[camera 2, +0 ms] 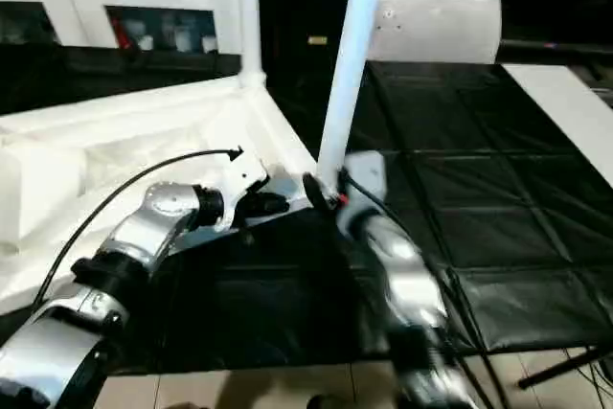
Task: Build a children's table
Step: Rotate leg to tighten
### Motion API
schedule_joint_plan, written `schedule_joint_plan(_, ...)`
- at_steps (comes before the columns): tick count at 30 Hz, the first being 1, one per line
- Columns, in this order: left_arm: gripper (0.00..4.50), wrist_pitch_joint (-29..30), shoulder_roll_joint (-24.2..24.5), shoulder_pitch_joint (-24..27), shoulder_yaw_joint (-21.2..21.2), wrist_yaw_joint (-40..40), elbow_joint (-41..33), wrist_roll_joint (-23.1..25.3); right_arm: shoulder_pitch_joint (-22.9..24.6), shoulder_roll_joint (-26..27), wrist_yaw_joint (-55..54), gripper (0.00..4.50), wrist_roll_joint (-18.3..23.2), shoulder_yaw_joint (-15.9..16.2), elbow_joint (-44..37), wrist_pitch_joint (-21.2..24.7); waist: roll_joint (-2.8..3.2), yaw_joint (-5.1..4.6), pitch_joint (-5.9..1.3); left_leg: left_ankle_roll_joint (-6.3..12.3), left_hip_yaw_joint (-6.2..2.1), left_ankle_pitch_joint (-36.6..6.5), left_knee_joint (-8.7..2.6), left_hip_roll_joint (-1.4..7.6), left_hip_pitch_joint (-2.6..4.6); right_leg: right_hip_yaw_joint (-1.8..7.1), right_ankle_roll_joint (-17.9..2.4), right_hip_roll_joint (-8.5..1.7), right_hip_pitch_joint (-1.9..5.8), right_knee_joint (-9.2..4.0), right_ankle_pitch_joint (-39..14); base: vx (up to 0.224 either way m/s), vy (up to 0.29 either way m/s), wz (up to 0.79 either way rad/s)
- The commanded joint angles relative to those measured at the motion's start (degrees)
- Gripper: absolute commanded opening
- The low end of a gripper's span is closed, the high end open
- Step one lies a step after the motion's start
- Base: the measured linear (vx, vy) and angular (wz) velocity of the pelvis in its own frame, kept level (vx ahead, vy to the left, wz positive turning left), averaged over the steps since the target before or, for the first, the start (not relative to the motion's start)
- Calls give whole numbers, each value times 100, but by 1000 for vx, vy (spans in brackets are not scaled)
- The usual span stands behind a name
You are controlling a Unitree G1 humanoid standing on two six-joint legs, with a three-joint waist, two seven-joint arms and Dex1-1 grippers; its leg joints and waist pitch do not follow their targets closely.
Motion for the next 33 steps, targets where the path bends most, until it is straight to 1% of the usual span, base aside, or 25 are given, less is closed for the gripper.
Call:
schedule_joint_plan(1,54,-263,-96,61,191,-230,-476,-482,93,-120,281,422,118,134,-386,-1,-62,25,-349,468,-84,-1105,-381,312,6,322,-931,-387,334,-425,-2082,0,0,0)
schedule_joint_plan(3,57,-139,-5,272,325,-357,-945,-718,347,-353,606,435,297,150,-847,62,-50,65,-354,387,-97,-1174,-393,381,33,335,-1044,-399,317,-400,-1927,0,0,0)
schedule_joint_plan(4,84,-139,-5,272,325,-357,-945,-718,347,-353,606,448,297,150,-847,62,-50,65,-354,387,-97,-1174,-393,381,33,335,-1044,-399,317,-400,-1927,0,0,0)
schedule_joint_plan(5,84,-46,66,402,372,-381,-1219,-793,473,-503,823,449,358,225,-1065,101,-90,41,-342,397,-99,-1191,-408,363,4,323,-1072,-367,319,-376,-1729,0,0,0)
schedule_joint_plan(7,100,283,290,736,430,-462,-1845,-899,682,-747,1041,450,388,326,-1405,142,-112,56,-330,408,-99,-1152,-401,371,-22,337,-1054,-394,345,-354,-1672,0,0,0)
schedule_joint_plan(9,121,617,475,1007,477,-536,-2357,-988,790,-847,1228,450,583,344,-1638,387,-115,43,-322,418,-100,-1165,-412,372,-29,338,-1028,-390,351,-355,-1760,0,0,0)
schedule_joint_plan(10,134,889,626,1230,539,-561,-2768,-1022,855,-908,1402,450,639,398,-1785,387,-101,33,-316,373,-100,-1250,-405,375,-7,341,-964,-391,321,-378,-2035,0,0,0)
schedule_joint_plan(11,134,889,626,1230,539,-561,-2768,-1022,855,-908,1402,450,639,398,-1785,387,-91,31,-299,324,-98,-1310,-410,373,-3,341,-923,-379,298,-407,-2190,0,0,0)
schedule_joint_plan(12,145,1053,745,1388,572,-605,-3044,-1052,892,-951,1525,450,693,461,-1893,430,-116,41,-298,275,-91,-1403,-405,360,23,339,-858,-375,275,-434,-2348,0,0,0)
schedule_joint_plan(14,153,1342,997,1702,621,-699,-3568,-1111,948,-1030,1753,450,836,591,-2109,600,-95,64,-275,226,-107,-1462,-432,386,24,344,-854,-365,269,-422,-2338,0,0,0)
schedule_joint_plan(15,174,1611,1223,1997,679,-761,-4030,-1226,970,-1065,1868,450,933,691,-2271,718,-81,79,-278,188,-129,-1507,-445,404,30,340,-852,-379,281,-406,-2341,0,0,0)
schedule_joint_plan(16,179,1629,1239,2017,683,-765,-4062,-1234,972,-1067,1876,450,939,698,-2282,726,-82,64,-282,136,-138,-1533,-458,412,22,345,-854,-368,291,-372,-2244,0,0,0)
schedule_joint_plan(17,181,1882,1438,2285,746,-805,-4459,-1336,958,-1058,1913,450,987,772,-2375,803,-65,59,-287,92,-131,-1560,-453,412,49,350,-877,-358,269,-355,-2169,0,0,0)
schedule_joint_plan(18,196,2168,1652,2574,806,-812,-4844,-1414,880,-975,1816,450,976,814,-2350,824,-56,45,-261,105,-134,-1578,-473,397,22,353,-873,-344,269,-379,-2193,0,0,0)
schedule_joint_plan(19,196,2389,1856,2837,842,-834,-5149,-1438,753,-842,1684,450,922,839,-2221,775,-32,36,-266,44,-128,-1574,-472,394,32,359,-915,-337,260,-357,-2122,0,0,0)
schedule_joint_plan(21,226,2800,2154,3219,884,-806,-5581,-1359,445,-592,1353,450,732,865,-1847,732,8,-33,-243,-92,-142,-1861,-482,370,49,351,-909,-315,225,-373,-2374,0,0,0)
schedule_joint_plan(22,226,2935,2248,3342,895,-784,-5693,-1294,297,-485,1197,450,620,873,-1650,722,-3,-51,-240,-106,-140,-1910,-487,351,35,347,-873,-306,234,-392,-2480,0,0,0)
schedule_joint_plan(23,232,3064,2290,3436,927,-719,-5772,-1230,129,-367,1047,450,542,864,-1442,692,57,-33,-235,-174,-133,-2054,-467,345,119,357,-832,-300,172,-434,-2605,0,0,0)
schedule_joint_plan(24,242,3208,2338,3559,968,-610,-5835,-1098,-130,-185,811,450,440,833,-1119,628,42,-56,-229,-208,-129,-2132,-459,353,134,364,-852,-293,146,-428,-2601,0,0,0)
schedule_joint_plan(25,254,3267,2367,3625,988,-544,-5837,-997,-319,-69,635,450,374,801,-893,562,66,-76,-221,-259,-160,-2211,-476,340,99,354,-831,-294,180,-423,-2654,0,0,0)
schedule_joint_plan(26,264,3338,2406,3667,990,-495,-5867,-969,-415,-23,548,450,357,791,-790,550,57,-92,-215,-286,-169,-2276,-484,338,91,344,-799,-288,184,-426,-2716,0,0,0)
schedule_joint_plan(27,271,3429,2484,3750,978,-403,-5879,-872,-605,58,370,450,302,772,-572,491,57,-76,-228,-312,-168,-2317,-469,335,127,353,-738,-296,173,-437,-2735,0,0,0)
schedule_joint_plan(29,285,3487,2574,3821,954,-299,-5890,-795,-766,101,205,450,247,772,-387,412,70,-104,-229,-324,-186,-2312,-479,324,107,349,-692,-284,195,-424,-2669,0,0,0)
schedule_joint_plan(32,298,3834,2664,3926,1040,113,-5992,-750,-1325,231,-428,450,49,653,352,162,59,-136,-234,-354,-196,-2298,-482,325,80,349,-763,-286,218,-375,-2496,0,0,0)
schedule_joint_plan(33,298,3965,2678,3937,1066,192,-6059,-768,-1473,267,-564,450,11,583,579,89,64,-143,-253,-386,-183,-2289,-460,319,102,350,-785,-290,210,-362,-2450,0,0,0)
